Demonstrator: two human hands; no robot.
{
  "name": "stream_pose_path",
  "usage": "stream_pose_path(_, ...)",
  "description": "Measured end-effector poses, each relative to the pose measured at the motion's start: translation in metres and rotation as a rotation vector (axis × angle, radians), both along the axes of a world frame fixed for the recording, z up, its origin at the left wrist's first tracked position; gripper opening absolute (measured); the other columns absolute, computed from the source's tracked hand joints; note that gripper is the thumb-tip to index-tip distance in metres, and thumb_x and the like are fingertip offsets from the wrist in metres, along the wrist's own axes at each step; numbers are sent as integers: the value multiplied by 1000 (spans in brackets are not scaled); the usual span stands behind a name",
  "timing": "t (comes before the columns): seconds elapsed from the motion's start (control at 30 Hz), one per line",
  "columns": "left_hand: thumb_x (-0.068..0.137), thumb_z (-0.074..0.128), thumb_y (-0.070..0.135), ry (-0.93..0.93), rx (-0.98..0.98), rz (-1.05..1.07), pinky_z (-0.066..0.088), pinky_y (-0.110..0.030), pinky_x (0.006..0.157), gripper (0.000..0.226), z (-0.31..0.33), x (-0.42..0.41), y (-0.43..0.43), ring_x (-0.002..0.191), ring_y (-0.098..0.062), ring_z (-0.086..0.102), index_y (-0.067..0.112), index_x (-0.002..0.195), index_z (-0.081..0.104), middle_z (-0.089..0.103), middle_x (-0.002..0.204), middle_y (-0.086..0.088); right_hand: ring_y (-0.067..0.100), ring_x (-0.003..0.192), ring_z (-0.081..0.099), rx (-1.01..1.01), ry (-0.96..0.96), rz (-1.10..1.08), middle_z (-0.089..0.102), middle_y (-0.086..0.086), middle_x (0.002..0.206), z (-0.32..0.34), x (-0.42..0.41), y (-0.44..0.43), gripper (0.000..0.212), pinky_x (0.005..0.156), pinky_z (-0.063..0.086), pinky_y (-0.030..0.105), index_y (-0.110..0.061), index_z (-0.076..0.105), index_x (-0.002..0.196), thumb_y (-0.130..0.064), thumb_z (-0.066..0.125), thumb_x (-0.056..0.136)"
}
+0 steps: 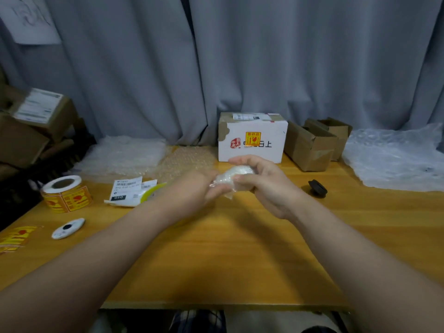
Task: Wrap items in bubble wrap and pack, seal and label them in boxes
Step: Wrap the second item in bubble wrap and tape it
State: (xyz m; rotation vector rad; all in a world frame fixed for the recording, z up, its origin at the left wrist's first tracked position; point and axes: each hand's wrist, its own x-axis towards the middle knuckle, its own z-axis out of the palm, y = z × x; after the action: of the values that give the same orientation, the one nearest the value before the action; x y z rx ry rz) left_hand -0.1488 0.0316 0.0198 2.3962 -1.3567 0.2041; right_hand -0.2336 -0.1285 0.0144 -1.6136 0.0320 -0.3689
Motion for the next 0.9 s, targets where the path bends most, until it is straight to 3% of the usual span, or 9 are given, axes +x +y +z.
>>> stream_pose_path(0.13, 95, 47, 43, -52, -79, 192, 20, -28, 58, 28, 3, 15, 33, 69, -18, 43, 17, 84, 45, 48, 70, 2, 22, 96, 60, 477, -27, -135, 63, 7, 108, -7, 36, 28, 21, 85, 51, 33, -20, 61, 115, -23, 48, 99)
stream_pose_path(0.17, 95, 47, 42, -21, -126, 231, 20, -28, 58, 29, 0, 19, 40, 68, -20, 43, 16, 82, 44, 47, 67, 2, 21, 97, 60, 370, 31, -213, 64, 6, 109, -17, 44, 34, 21, 84, 51, 33, -20, 61, 115, -18, 48, 99)
stream_pose_path(0.2, 95, 47, 42, 7, -169, 271, 23, -29, 59, 31, -4, 24, 45, 70, -23, 47, 13, 83, 47, 51, 68, -1, 19, 102, 58, 71, 91, -243, 62, 4, 116, -27, 50, 39, 27, 90, 49, 34, -21, 60, 119, -10, 48, 97)
stream_pose_path(0.27, 96, 45, 42, 48, -214, 355, 30, -31, 63, 37, -10, 35, 52, 79, -29, 56, 7, 90, 53, 61, 80, -12, 11, 117, 48, -523, 101, -43, 49, -1, 138, -49, 61, 53, 45, 104, 37, 28, -22, 50, 134, -2, 51, 93)
stream_pose_path(0.33, 97, 42, 42, 102, -223, 404, 33, -30, 63, 41, -16, 43, 53, 83, -32, 58, 3, 93, 55, 62, 84, -16, 9, 120, 42, -770, 128, 204, 40, -4, 146, -63, 72, 67, 57, 106, 30, 25, -24, 42, 142, -12, 62, 90)
stream_pose_path(0.43, 98, 41, 39, 155, -258, 431, 33, -30, 60, 38, -19, 45, 50, 77, -30, 58, 5, 89, 54, 58, 76, -11, 24, 128, 43, -1100, 133, 189, 41, -1, 146, -66, 84, 76, 58, 106, 36, 37, -26, 47, 138, -28, 70, 85)
stream_pose_path(0.57, 98, 40, 40, 187, -315, 409, 33, -25, 52, 35, -19, 44, 43, 61, -13, 48, 11, 84, 52, 51, 65, 1, 23, 126, 45, -1225, 132, 113, 44, -2, 144, -59, 72, 59, 52, 101, 39, 34, -24, 49, 135, -31, 68, 86)
stream_pose_path(0.67, 98, 38, 44, 249, -324, 355, 34, -29, 54, 38, -20, 41, 33, 60, -15, 48, 10, 86, 52, 50, 64, 2, 16, 126, 44, -1199, 191, 61, 44, -8, 143, -55, 47, 29, 52, 100, 41, 34, -28, 50, 133, -38, 68, 85)
stream_pose_path(0.9, 96, 44, 44, 311, -253, 221, 33, -18, 51, 34, -39, 19, -11, 60, -5, 44, 20, 71, 45, 48, 66, 6, 13, 124, 45, -1036, 247, -172, 53, -7, 134, -47, -15, -38, 54, 98, 38, 27, -24, 59, 127, -40, 74, 78)
